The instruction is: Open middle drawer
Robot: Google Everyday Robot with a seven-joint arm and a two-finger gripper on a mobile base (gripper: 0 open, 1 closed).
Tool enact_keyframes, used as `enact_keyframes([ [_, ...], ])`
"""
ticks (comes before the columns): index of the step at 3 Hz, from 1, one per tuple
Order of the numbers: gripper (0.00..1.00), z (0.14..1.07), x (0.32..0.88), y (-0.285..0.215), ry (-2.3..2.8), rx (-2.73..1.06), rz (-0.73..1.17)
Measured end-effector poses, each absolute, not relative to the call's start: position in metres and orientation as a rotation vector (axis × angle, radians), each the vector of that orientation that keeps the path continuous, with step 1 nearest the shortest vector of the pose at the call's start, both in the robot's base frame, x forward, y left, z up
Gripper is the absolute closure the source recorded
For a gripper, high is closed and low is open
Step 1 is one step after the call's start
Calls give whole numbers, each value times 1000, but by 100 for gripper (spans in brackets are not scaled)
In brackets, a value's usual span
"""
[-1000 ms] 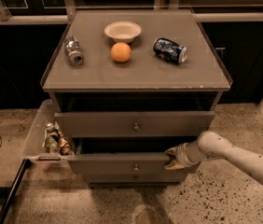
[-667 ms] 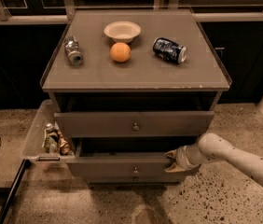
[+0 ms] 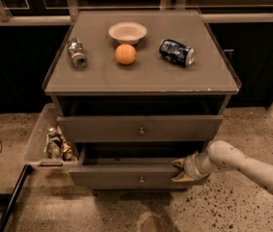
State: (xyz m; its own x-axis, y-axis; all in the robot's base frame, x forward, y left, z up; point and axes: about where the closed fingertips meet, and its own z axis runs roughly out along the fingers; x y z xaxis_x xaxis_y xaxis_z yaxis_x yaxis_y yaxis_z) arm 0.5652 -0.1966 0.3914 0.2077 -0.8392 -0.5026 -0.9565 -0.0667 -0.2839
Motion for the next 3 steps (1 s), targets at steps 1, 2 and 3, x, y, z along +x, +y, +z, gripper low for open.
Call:
enact_keyframes([
  [1,82,392,564,-197,1661,-1934,275],
  [2,59,392,564,-197,1661,-1934,276],
  [3,35,392,570,-195,1656,-1930,309],
])
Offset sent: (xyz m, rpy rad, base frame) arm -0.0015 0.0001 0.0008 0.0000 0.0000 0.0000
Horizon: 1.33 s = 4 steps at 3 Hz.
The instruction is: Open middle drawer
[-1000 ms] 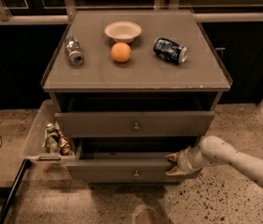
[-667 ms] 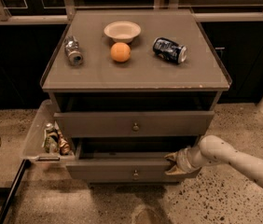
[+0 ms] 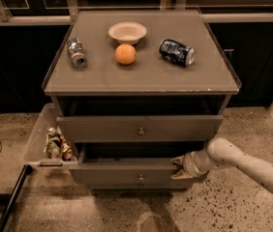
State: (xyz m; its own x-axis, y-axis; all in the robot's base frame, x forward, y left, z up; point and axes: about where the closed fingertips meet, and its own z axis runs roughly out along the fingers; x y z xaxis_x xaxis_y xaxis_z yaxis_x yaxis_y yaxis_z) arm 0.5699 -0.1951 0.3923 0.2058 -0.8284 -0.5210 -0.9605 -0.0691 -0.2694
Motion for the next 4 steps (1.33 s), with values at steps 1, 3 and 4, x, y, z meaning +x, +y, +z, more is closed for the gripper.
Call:
enact_keyframes([
  [1,46,392,570,-196,1656,-1930,310],
  [3,93,395,538,-207,1607,-1936,364],
  [4,100,392,528,-208,1609,-1928,371],
])
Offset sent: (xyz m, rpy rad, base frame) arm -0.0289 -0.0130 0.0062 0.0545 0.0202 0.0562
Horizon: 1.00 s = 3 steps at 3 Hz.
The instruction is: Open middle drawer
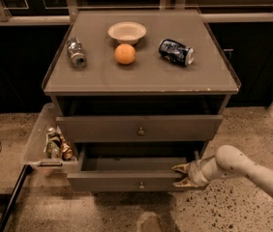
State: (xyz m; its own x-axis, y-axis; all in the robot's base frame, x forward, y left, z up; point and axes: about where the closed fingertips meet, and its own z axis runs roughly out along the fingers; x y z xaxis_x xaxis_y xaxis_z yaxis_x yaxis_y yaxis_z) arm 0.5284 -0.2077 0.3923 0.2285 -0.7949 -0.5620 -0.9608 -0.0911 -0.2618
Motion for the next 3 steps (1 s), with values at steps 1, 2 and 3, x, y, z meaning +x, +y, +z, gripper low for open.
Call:
enact_keyframes([
  [1,100,391,521,-207,1606,-1917,384],
  [2,81,391,521,-206,1606,-1917,384],
  [3,58,391,521,-206,1606,-1918,384],
])
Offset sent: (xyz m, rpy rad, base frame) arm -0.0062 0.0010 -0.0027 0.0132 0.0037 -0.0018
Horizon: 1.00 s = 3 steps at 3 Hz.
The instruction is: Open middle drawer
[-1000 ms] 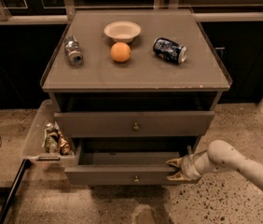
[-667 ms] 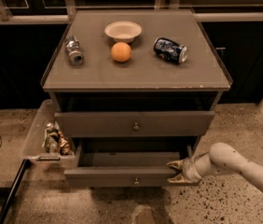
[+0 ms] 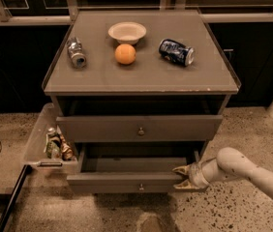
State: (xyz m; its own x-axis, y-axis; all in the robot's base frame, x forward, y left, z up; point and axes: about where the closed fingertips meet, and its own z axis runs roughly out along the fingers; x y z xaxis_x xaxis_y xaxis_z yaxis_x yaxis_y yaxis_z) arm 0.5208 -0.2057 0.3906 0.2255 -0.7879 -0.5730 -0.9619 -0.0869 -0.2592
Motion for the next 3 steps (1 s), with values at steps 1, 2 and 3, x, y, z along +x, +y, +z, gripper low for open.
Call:
enact_keyframes([
  [1,35,389,515,-204,1597,-1944,389],
  [2,24,390,515,-204,1597,-1944,389],
  [3,44,389,483,-218,1571,-1950,385],
])
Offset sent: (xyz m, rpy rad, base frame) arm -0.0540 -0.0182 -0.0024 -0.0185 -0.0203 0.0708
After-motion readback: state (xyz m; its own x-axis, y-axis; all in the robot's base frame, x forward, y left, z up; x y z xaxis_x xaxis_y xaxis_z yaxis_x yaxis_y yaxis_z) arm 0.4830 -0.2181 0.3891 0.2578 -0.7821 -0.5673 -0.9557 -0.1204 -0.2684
